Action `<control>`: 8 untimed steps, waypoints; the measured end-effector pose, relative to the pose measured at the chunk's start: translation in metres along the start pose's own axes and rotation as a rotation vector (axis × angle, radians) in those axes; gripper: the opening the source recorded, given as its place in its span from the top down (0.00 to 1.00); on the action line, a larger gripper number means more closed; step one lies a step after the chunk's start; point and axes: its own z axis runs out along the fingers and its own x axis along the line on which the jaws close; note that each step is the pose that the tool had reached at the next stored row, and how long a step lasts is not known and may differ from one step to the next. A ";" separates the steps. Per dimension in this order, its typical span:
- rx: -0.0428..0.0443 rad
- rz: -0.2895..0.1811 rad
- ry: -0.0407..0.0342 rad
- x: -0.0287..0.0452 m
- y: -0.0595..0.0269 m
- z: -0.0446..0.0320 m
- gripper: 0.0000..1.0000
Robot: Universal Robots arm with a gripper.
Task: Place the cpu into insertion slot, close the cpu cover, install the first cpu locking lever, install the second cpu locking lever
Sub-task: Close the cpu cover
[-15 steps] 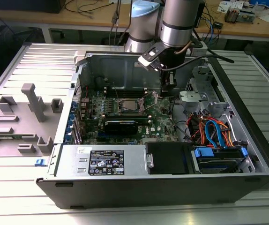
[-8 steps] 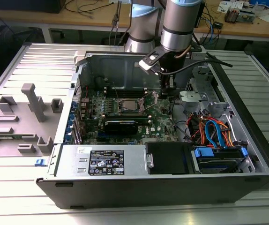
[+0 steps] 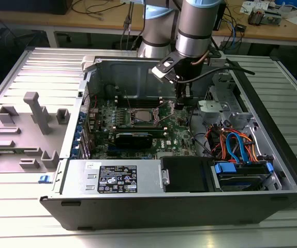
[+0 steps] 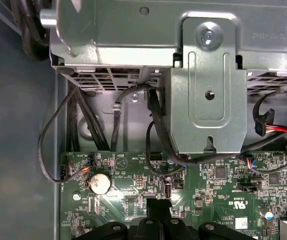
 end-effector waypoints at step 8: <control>0.0002 -0.003 0.0001 -0.0003 -0.0088 -0.0059 0.89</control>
